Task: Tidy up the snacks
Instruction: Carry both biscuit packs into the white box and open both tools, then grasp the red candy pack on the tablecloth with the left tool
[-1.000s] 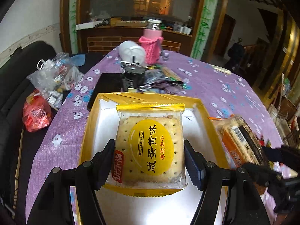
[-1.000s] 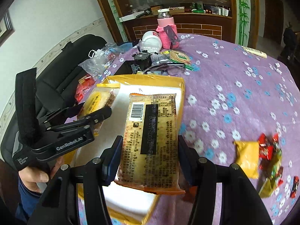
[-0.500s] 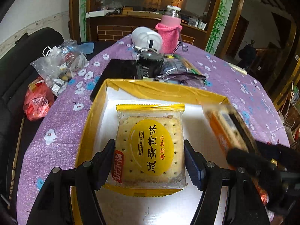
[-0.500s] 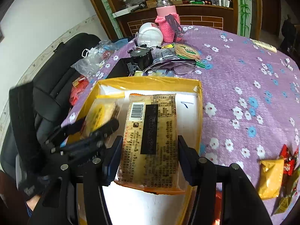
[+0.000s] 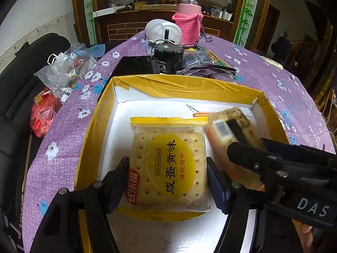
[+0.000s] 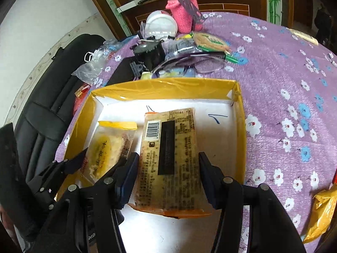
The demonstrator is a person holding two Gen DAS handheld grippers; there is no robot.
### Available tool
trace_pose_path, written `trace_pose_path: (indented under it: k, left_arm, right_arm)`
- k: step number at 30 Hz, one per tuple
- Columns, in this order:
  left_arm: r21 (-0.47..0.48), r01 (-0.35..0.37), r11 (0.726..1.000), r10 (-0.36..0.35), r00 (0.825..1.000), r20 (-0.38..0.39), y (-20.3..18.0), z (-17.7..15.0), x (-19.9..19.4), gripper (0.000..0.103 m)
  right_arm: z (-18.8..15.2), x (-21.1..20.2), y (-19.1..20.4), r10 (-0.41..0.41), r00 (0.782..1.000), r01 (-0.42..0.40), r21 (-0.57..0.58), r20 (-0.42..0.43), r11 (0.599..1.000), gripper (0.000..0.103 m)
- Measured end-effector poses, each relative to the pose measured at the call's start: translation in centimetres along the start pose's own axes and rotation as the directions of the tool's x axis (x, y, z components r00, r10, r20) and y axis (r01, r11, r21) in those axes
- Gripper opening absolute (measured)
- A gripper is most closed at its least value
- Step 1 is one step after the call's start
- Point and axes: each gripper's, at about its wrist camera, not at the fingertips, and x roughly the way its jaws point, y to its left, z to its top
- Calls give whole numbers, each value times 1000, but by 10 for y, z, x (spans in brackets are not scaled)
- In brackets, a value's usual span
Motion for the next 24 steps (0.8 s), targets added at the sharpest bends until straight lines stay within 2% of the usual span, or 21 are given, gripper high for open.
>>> trace_pose_path:
  k: [5, 7, 9, 11, 15, 18, 20, 22, 24]
  left_arm:
    - [3, -2, 1000, 2, 1000, 1, -1, 0, 0, 74]
    - [-4, 5, 1000, -5, 1000, 5, 0, 0, -1, 74]
    - [-7, 9, 1000, -9, 1000, 7, 1, 0, -2, 74]
    - [-8, 13, 1000, -13, 1000, 9, 1, 0, -3, 74]
    - [-13, 23, 1000, -22, 1000, 13, 2, 0, -4, 74]
    - [-14, 32, 999, -31, 999, 19, 2, 0, -6, 74]
    - [-11, 31, 999, -31, 999, 22, 1, 0, -6, 74]
    - [-7, 29, 1000, -29, 999, 23, 0, 0, -6, 74]
    - [-5, 30, 1000, -30, 999, 26, 0, 0, -6, 74]
  right_arm:
    - [0, -9, 2, 31, 1000, -31, -11, 5, 999, 59]
    - [-2, -21, 4, 27, 999, -26, -26, 33, 999, 70]
    - [-4, -36, 5, -17, 996, 20, -40, 83, 999, 81]
    - [-6, -52, 7, -69, 987, 78, -59, 147, 995, 86]
    - [-12, -77, 10, -223, 947, 245, -74, 231, 967, 95]
    - [-19, -87, 5, -320, 911, 347, -66, 259, 935, 96]
    - [-26, -96, 0, -405, 864, 438, -50, 297, 898, 96]
    - [-34, -107, -11, -427, 833, 455, 4, 351, 890, 96]
    - [-38, -112, -23, -407, 849, 418, 41, 338, 907, 96]
